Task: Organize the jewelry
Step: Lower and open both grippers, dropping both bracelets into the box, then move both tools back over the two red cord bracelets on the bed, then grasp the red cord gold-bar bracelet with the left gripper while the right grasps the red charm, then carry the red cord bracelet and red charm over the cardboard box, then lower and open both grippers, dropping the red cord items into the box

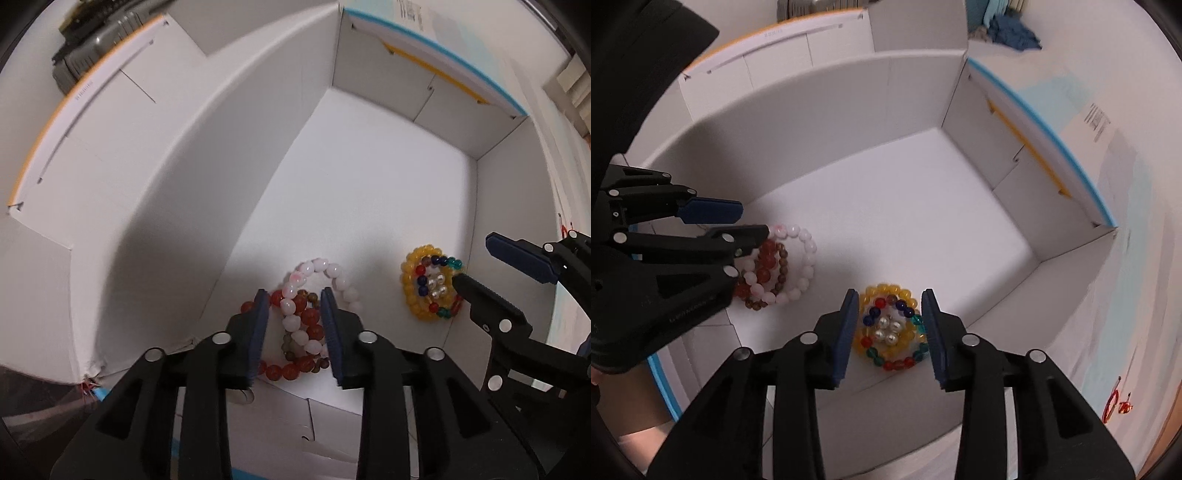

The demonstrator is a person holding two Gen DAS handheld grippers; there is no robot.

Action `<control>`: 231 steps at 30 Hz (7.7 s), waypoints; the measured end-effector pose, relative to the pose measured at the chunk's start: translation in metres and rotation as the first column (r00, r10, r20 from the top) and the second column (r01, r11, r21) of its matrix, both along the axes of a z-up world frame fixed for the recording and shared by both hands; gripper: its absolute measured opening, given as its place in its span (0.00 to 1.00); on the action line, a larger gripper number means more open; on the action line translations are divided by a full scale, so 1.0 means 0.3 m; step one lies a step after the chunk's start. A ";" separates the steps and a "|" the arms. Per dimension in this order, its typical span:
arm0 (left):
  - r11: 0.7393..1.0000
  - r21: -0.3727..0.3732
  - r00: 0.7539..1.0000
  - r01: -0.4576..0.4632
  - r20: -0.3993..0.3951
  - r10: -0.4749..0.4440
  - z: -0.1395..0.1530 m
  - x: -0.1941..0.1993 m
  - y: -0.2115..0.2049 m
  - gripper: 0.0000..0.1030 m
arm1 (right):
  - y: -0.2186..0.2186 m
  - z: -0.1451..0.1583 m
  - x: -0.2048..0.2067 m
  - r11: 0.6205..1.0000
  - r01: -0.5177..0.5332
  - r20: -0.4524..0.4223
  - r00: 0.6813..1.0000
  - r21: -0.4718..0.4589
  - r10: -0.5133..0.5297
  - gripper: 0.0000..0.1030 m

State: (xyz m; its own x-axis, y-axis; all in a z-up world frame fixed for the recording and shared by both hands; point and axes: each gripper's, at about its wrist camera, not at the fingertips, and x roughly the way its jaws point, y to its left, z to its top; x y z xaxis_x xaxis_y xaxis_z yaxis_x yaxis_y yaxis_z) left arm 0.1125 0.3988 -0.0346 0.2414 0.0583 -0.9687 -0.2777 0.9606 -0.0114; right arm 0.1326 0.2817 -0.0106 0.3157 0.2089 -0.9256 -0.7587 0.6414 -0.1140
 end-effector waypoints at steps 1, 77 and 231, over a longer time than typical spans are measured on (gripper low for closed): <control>1.000 0.005 1.000 -0.003 0.008 0.003 0.009 -0.003 -0.001 0.31 | -0.004 0.009 -0.004 1.000 0.003 0.007 1.000 0.008 -0.003 0.37; 0.930 0.036 0.917 0.366 0.153 -0.367 -0.041 0.628 -1.350 0.94 | -1.641 -0.066 0.529 0.750 0.655 0.000 0.753 0.092 -0.658 0.93; 0.989 0.114 0.972 -0.097 0.225 0.070 0.294 -0.220 -0.032 0.94 | -0.164 0.179 -0.051 0.983 0.023 0.047 0.998 0.184 -0.032 0.86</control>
